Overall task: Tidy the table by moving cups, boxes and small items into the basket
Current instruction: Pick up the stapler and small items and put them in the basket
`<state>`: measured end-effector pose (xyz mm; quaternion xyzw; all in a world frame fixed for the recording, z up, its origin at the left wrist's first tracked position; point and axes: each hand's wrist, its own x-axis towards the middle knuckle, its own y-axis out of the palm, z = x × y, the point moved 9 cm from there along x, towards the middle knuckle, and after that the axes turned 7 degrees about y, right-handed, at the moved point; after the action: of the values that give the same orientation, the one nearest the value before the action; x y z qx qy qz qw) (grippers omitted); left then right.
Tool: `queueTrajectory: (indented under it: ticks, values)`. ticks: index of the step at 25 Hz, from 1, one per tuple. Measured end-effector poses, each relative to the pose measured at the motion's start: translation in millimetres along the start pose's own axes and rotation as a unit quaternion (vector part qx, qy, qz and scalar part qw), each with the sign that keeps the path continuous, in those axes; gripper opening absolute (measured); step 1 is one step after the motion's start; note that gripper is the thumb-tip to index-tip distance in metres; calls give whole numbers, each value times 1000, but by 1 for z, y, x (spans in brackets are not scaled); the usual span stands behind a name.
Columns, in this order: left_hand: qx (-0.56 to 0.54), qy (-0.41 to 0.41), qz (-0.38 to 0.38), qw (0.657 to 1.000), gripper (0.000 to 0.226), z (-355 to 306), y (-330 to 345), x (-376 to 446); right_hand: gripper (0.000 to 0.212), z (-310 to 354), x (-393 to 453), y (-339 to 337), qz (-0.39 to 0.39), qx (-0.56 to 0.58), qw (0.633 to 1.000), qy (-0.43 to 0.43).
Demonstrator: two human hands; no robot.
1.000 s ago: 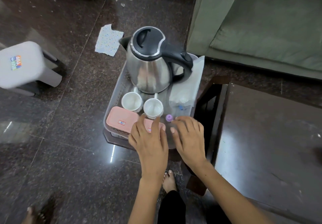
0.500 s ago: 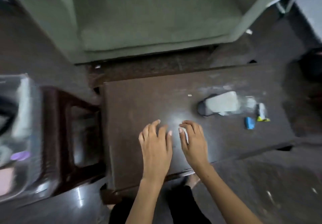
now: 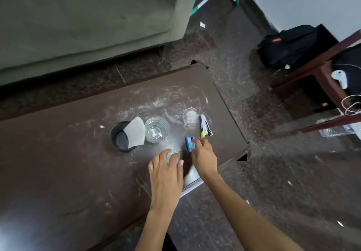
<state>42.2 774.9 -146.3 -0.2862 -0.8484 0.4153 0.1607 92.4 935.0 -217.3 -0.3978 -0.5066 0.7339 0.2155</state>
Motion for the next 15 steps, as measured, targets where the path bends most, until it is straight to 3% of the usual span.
queueTrajectory:
  ticks: [3,6,10,15]
  values:
    - [15,-19,16,1000,32,2,16,7,42,6,21,22,69,-41,997,-7]
    - [4,-42,38,998,34,8,26,11,35,13,24,41,91,-59,994,-23]
    - [-108,-114,59,986,40,17,42,15,30,15,21,31,74,62,995,-36]
    - [-336,-289,42,895,33,18,57,31,15,25,-10,-7,44,237,963,-121]
